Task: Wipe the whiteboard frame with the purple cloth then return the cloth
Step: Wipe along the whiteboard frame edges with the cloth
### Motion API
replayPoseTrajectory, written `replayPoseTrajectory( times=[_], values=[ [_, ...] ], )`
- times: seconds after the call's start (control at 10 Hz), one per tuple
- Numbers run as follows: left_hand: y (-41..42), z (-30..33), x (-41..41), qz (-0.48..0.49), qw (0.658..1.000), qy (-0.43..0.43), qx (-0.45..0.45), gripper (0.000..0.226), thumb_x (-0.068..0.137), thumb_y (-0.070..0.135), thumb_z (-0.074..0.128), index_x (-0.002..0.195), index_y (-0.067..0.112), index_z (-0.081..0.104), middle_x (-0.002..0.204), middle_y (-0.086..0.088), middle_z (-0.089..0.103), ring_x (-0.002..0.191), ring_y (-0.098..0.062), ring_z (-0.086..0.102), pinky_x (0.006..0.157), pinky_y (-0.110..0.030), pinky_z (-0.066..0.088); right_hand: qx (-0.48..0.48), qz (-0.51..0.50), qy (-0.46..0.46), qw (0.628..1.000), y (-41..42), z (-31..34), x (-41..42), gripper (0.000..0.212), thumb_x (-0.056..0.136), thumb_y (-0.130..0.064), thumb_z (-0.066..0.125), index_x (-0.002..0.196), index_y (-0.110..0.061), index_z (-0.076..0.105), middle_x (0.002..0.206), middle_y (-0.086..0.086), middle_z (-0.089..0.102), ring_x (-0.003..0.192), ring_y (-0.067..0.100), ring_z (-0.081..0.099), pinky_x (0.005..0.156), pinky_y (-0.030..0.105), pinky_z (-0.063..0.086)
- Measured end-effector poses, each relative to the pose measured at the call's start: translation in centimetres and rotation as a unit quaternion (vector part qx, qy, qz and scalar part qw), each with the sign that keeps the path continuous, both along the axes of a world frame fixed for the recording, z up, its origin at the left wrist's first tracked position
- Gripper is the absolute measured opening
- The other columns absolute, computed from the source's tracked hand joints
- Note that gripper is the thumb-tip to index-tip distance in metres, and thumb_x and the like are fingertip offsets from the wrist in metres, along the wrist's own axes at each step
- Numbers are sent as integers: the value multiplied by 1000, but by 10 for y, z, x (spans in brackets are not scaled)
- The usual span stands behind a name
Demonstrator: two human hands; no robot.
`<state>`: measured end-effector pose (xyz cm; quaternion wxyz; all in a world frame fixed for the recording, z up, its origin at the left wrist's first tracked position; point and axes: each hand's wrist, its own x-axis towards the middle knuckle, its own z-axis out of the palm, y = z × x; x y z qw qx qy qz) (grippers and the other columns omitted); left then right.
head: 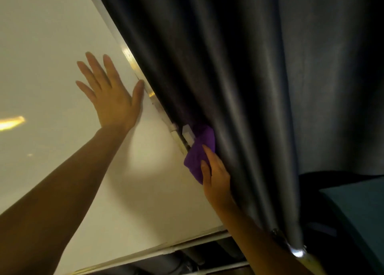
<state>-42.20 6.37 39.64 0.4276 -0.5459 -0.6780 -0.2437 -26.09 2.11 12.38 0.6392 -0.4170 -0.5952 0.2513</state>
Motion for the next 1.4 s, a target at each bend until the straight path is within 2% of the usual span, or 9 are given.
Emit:
replayPoseTrajectory(
  times=[0.2,0.3,0.5,0.6,0.8,0.9,1.1,1.3,1.4],
  values=[
    [6,-3,1,5,1000,6,3,99,97,75,22,166,6,6,173,-26,1,159,-51,-2,126,-69,3,-19,52,-15,998,11,-4,4,48,101,-50,36,147,-53,20,137,-3,55,118,0,48,88,1,38],
    [14,-5,3,16,1000,11,20,99,95,78,17,165,7,10,173,-25,6,160,-50,2,127,-68,5,78,39,-7,996,28,46,-1,55,100,-51,41,152,-41,24,144,3,50,124,14,52,96,19,48],
    [33,-8,-10,42,997,33,58,99,95,78,15,165,7,16,172,-24,13,160,-49,8,127,-67,8,129,13,-57,990,52,65,-11,51,106,-40,38,154,-34,21,138,5,55,114,17,58,95,19,49],
    [46,-10,-27,62,994,52,78,98,97,76,20,163,4,22,170,-27,19,158,-50,14,127,-66,11,64,42,-84,994,49,30,-16,51,107,-42,32,155,-30,21,136,4,55,116,16,56,101,12,35],
    [66,-13,-54,60,993,66,72,92,100,73,24,164,7,20,171,-25,19,159,-48,14,127,-65,13,-68,143,-106,982,44,-49,-11,57,97,-61,19,150,-52,3,157,3,31,143,26,33,115,39,25],
    [72,-12,-56,46,995,57,65,92,100,73,22,164,7,19,171,-25,17,159,-47,13,128,-64,11,-107,142,-117,977,38,-74,-9,75,86,-75,-2,152,-41,9,156,9,33,142,30,34,115,43,29],
    [68,-14,-48,43,998,35,39,97,97,76,13,164,7,18,172,-24,14,160,-45,10,130,-60,7,-136,156,-127,970,21,-97,6,88,83,-76,-4,155,-29,18,158,5,31,144,25,31,117,35,24],
    [49,-13,-35,22,999,24,-4,96,97,76,15,166,10,12,174,-21,7,162,-42,4,131,-58,3,-86,53,-69,992,-6,-78,21,42,98,-44,40,140,-35,40,131,1,61,120,22,59,99,22,39],
    [41,-8,-34,-3,999,23,-29,91,100,72,24,166,12,8,175,-18,3,162,-40,0,131,-58,3,-91,15,2,996,-20,-63,9,36,100,-40,43,135,-50,38,118,-30,52,113,-10,49,87,3,37]
  ],
)
